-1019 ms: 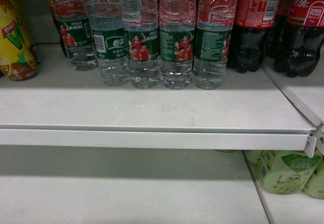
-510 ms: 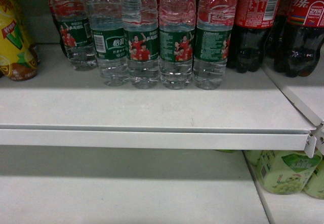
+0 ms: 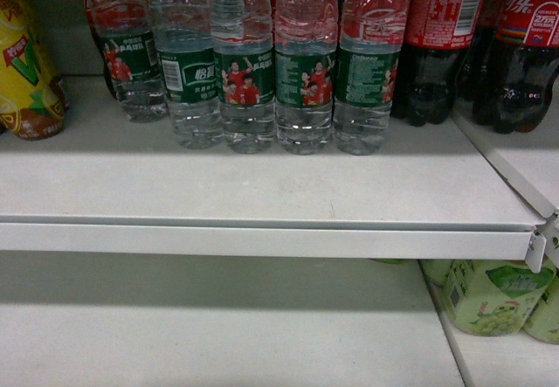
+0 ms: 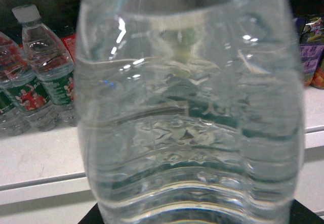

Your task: Move water from second to third shelf

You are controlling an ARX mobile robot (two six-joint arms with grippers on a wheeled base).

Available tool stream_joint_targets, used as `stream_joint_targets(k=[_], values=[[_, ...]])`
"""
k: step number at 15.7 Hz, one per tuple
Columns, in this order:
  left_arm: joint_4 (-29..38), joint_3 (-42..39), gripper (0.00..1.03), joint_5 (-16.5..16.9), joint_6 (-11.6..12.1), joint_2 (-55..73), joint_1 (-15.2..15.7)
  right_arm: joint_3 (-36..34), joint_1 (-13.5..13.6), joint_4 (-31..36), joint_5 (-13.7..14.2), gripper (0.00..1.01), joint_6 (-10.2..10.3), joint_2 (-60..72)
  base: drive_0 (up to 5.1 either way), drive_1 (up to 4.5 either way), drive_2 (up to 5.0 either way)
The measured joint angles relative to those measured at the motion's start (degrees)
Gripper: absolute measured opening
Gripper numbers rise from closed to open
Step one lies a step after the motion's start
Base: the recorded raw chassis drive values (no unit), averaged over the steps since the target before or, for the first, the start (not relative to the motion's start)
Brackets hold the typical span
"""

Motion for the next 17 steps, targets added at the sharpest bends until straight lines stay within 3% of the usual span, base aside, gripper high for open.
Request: stream_joint_targets(k=[17], values=[[0.07,0.0,0.98,-0.02,0.02,0.0,0.0,-0.42,0.0,0.0,0.07,0.42,-0.35,-0.02,0.0,0.0,0.0]])
